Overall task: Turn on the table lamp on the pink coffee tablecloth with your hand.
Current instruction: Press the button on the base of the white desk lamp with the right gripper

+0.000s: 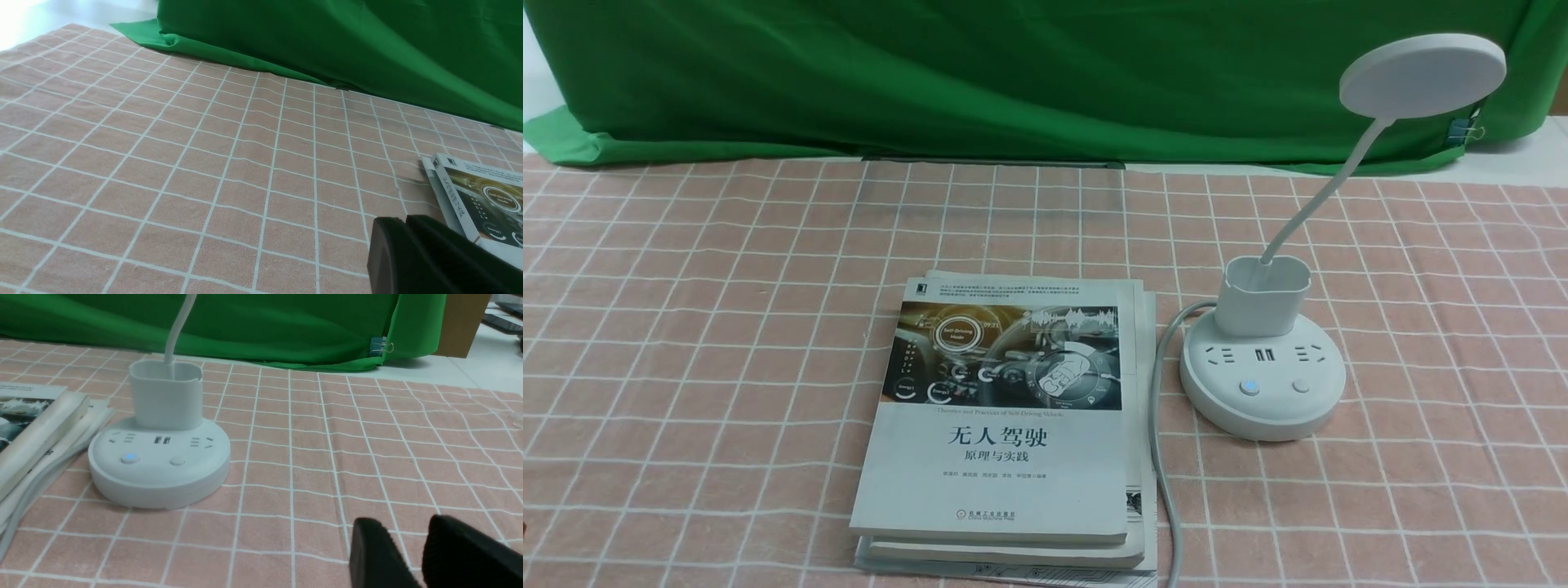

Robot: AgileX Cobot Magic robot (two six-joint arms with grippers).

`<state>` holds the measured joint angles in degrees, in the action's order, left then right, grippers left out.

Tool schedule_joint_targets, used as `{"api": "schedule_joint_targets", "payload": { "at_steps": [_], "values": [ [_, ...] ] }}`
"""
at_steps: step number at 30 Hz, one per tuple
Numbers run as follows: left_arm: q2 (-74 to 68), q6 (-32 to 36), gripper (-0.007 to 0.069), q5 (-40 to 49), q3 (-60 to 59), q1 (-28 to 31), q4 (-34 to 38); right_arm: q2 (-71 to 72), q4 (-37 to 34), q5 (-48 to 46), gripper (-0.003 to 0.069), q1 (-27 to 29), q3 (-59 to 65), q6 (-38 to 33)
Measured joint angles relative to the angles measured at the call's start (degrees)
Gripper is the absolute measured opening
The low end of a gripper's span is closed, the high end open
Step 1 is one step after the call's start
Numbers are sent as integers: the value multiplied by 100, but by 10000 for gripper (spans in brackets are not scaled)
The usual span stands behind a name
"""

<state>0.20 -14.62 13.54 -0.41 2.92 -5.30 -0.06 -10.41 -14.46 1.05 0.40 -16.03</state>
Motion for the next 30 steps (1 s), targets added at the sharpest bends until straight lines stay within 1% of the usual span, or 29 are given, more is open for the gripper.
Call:
{"api": "schedule_joint_targets", "payload": {
  "at_steps": [17,22,26,27,28,30],
  "values": [
    [0,0,19,0,0,0,0,0,0,0,245,0,0,0],
    [0,0,19,0,0,0,0,0,-19,199,245,0,0,40],
    [0,0,19,0,0,0,0,0,-268,773,245,0,0,863],
    [0,0,19,0,0,0,0,0,-268,824,245,0,0,957],
    [0,0,19,0,0,0,0,0,-303,1019,245,0,0,1257],
    [0,0,19,0,0,0,0,0,-313,1185,245,0,0,1441]
  ]
}}
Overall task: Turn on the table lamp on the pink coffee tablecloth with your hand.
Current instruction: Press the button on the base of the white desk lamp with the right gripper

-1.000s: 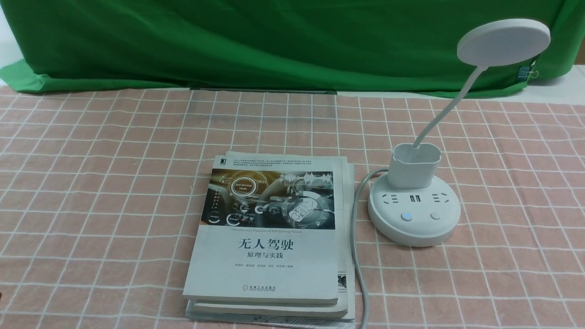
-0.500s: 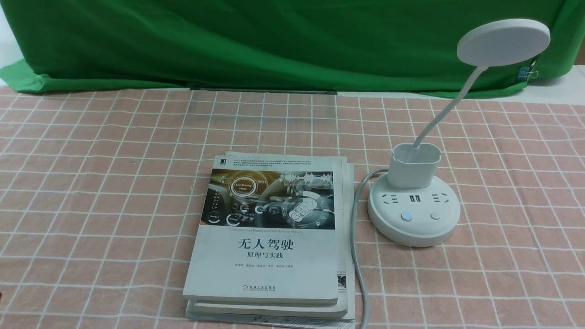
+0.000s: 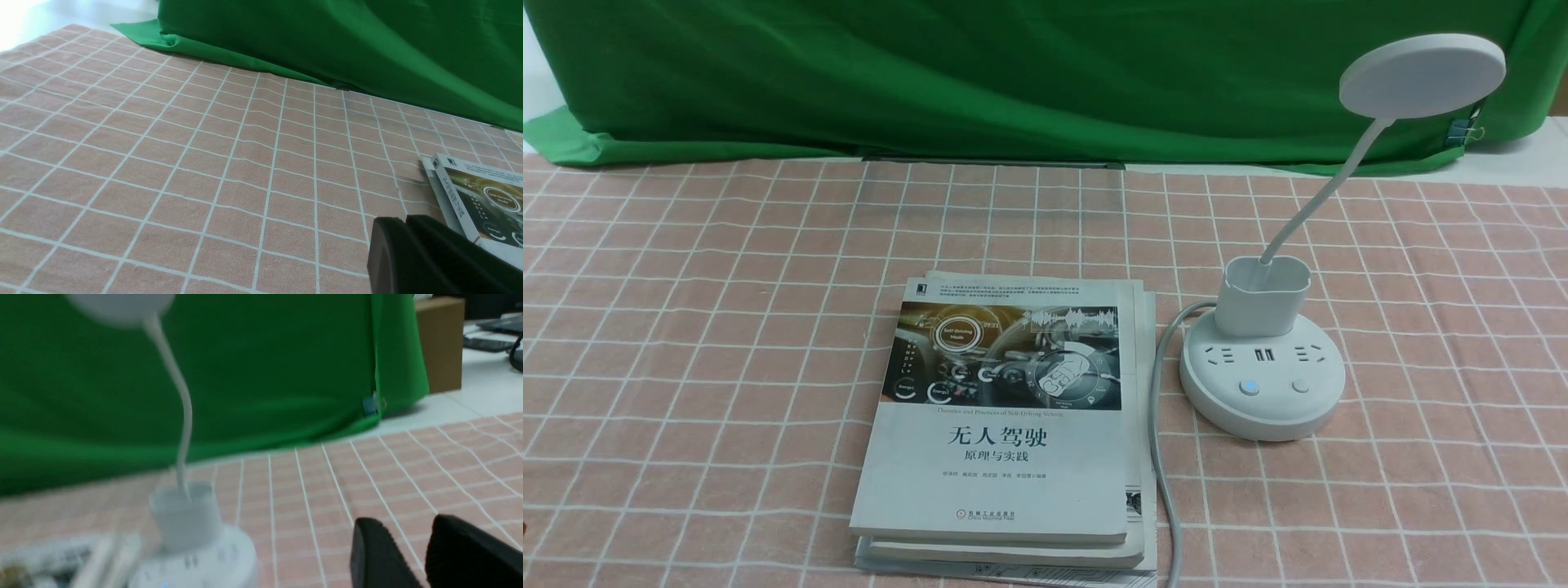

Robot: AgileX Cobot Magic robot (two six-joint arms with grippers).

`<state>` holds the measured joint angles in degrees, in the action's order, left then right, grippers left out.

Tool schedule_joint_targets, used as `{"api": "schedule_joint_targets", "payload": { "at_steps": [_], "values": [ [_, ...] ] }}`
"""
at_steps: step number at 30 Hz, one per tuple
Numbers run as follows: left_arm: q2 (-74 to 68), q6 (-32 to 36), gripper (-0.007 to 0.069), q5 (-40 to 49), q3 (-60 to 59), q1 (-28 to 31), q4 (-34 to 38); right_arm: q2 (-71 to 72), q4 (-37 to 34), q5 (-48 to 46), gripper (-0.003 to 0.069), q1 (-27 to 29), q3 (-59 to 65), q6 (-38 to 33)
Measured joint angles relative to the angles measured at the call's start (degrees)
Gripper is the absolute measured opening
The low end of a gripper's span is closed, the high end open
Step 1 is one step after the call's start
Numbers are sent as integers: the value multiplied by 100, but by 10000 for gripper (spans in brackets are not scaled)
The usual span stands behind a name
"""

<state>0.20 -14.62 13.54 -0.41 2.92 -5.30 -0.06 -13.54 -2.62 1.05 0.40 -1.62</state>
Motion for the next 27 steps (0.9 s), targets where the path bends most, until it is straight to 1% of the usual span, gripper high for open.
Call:
{"api": "schedule_joint_targets", "payload": {
  "at_steps": [5,9,13,27],
  "values": [
    [0,0,19,0,0,0,0,0,-13,194,245,0,0,115],
    [0,0,19,0,0,0,0,0,-13,404,245,0,0,346],
    [0,0,19,0,0,0,0,0,-19,446,245,0,0,484],
    [0,0,19,0,0,0,0,0,-30,788,245,0,0,511]
  ]
}}
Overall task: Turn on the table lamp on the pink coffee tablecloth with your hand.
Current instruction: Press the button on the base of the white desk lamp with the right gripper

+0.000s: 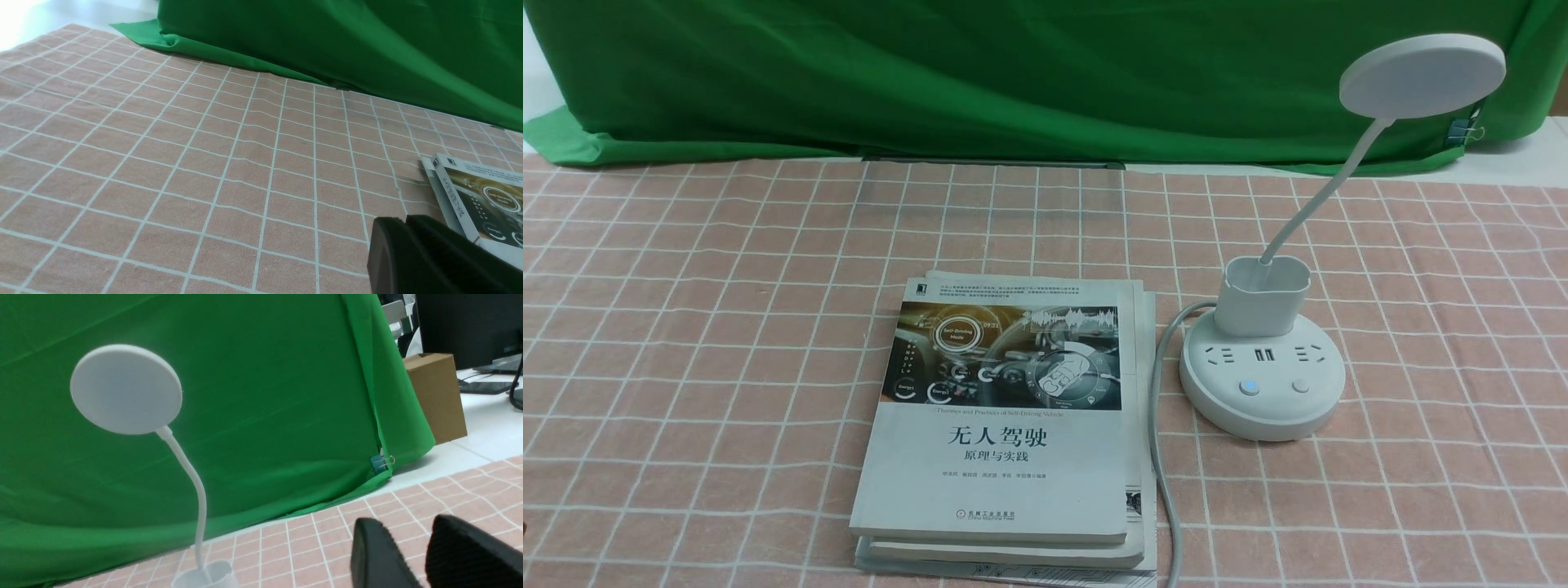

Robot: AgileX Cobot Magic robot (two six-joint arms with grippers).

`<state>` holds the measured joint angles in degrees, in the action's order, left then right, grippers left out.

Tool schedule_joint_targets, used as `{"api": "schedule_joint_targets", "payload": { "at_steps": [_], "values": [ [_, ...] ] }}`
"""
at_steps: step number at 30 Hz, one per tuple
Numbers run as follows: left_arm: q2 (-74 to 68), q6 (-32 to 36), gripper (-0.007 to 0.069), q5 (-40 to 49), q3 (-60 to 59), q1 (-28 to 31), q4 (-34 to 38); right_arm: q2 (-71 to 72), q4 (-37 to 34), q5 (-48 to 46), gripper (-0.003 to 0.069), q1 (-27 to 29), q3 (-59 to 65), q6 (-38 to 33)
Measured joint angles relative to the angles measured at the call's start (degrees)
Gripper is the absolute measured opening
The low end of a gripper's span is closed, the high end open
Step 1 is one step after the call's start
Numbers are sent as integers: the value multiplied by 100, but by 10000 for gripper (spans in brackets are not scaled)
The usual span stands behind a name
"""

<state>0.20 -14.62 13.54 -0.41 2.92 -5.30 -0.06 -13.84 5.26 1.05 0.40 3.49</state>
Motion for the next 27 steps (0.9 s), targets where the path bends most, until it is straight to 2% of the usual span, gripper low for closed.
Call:
{"api": "schedule_joint_targets", "payload": {
  "at_steps": [5,7,9,11,16,19,22,27],
  "values": [
    [0,0,19,0,0,0,0,0,0,65,227,0,0,323],
    [0,0,19,0,0,0,0,-43,0,-328,173,0,-105,411],
    [0,0,19,0,0,0,0,-377,-12,-1202,79,0,-546,369],
    [0,0,19,0,0,0,0,-914,-12,-1930,45,-28,-1152,79],
    [0,0,19,0,0,0,0,-2975,-22,-4069,37,-122,-2910,-912],
    [0,0,19,0,0,0,0,-4309,-22,-4826,36,-130,-3680,-1408],
    [0,0,19,0,0,0,0,-5191,-10,-4987,31,-189,-4124,-1652],
    [0,0,19,0,0,0,0,-6598,22,-4842,31,-902,-4735,-1653]
  ]
}}
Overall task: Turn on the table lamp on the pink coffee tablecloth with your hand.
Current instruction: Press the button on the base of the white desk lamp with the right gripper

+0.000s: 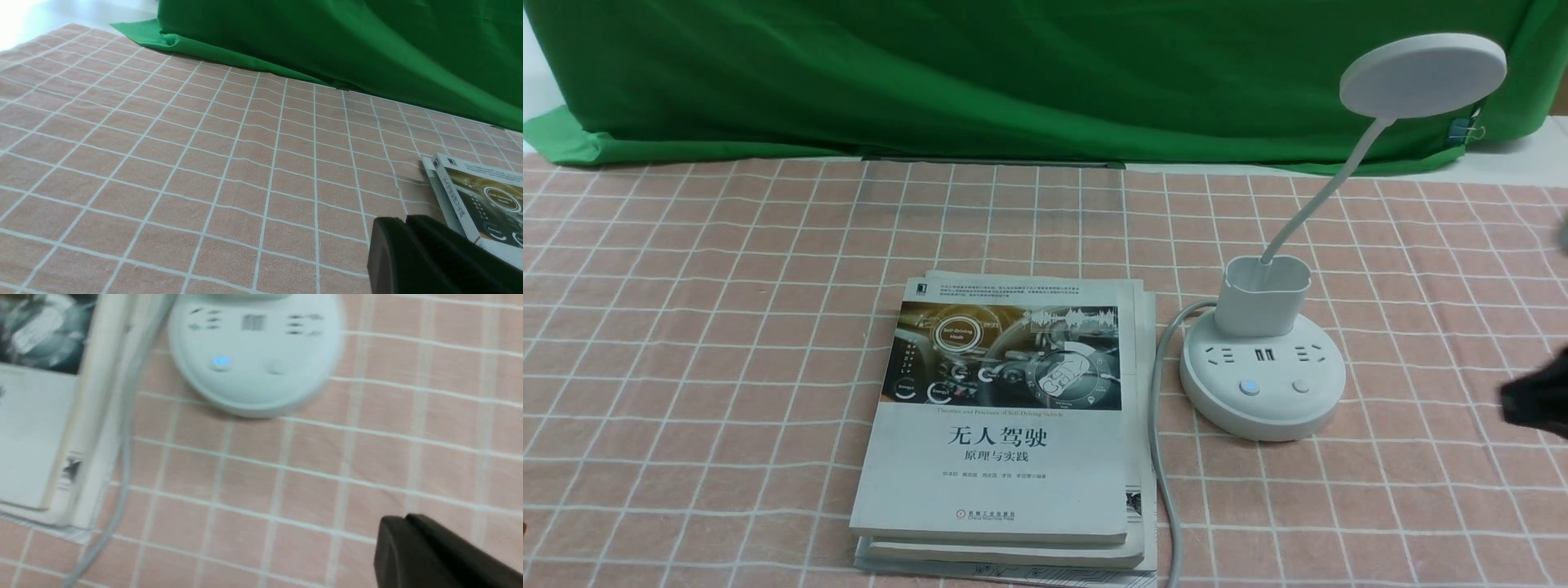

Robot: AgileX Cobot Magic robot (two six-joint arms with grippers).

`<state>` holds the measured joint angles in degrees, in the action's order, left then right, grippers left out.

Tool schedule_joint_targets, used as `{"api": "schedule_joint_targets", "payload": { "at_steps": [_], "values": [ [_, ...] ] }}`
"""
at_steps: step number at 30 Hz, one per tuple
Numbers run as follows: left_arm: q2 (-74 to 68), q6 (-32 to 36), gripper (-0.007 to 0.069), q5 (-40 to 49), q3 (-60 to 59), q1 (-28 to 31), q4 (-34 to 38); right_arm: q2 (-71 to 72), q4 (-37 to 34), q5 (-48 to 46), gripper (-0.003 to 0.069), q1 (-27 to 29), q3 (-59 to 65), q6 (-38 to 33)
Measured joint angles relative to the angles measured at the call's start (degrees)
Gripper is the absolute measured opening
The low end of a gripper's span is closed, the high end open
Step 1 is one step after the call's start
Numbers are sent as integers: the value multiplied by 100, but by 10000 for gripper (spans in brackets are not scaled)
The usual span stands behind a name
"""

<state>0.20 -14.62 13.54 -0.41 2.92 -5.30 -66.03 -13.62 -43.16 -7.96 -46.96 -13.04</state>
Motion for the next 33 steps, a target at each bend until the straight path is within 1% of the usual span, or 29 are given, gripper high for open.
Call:
{"api": "schedule_joint_targets", "payload": {
  "at_steps": [2,4,9,12,21,33],
  "values": [
    [0,0,19,0,0,0,0,-284,0,79,31,-336,-141,25],
    [0,0,19,0,0,0,0,-783,0,208,31,-792,-350,79],
    [0,0,19,0,0,0,0,-1726,0,492,31,-1243,-814,128],
    [0,0,19,0,0,0,0,-2218,26,649,31,-1269,-1035,130],
    [0,0,19,0,0,0,0,-3214,158,885,31,-940,-1488,140],
    [0,0,19,0,0,0,0,-3406,309,968,31,-868,-1493,174]
  ]
}}
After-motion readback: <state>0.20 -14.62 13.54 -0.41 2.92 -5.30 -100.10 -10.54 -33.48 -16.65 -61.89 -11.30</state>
